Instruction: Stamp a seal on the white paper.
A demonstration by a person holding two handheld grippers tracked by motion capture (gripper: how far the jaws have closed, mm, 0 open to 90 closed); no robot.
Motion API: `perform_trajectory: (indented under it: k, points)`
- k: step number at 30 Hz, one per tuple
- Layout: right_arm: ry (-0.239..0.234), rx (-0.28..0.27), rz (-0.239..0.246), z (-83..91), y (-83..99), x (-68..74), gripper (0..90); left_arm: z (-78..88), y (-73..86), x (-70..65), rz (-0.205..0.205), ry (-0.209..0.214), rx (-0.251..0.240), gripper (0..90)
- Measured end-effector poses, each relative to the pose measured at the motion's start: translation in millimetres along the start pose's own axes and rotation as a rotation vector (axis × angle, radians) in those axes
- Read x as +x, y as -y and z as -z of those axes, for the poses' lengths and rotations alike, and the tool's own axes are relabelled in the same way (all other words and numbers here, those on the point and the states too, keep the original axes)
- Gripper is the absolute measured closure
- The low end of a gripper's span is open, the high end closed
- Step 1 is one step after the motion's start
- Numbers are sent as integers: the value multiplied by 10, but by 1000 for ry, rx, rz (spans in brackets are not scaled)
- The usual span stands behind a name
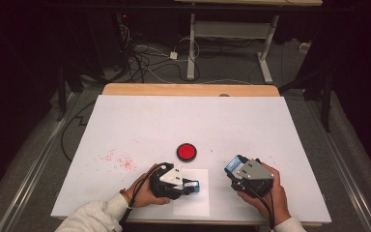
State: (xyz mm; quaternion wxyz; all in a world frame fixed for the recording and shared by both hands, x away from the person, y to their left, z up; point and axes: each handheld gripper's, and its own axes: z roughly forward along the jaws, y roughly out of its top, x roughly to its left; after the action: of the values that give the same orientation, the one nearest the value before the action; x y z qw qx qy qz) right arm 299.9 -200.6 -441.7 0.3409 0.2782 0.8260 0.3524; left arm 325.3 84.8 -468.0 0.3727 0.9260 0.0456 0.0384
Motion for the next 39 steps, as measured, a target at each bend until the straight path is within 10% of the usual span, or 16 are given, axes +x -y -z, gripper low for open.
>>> perform_trajectory:
  k: [23,27,39]
  points:
    - [-14,3,11,-6,-7,30,409,0,1,21,31,5,-8,678]
    - [-10,-7,9,10,-14,22,409,88,-39,58,73,24,-72,677]
    - [-9,-14,10,20,-24,28,409,341,-101,89,89,-72,-153,677]
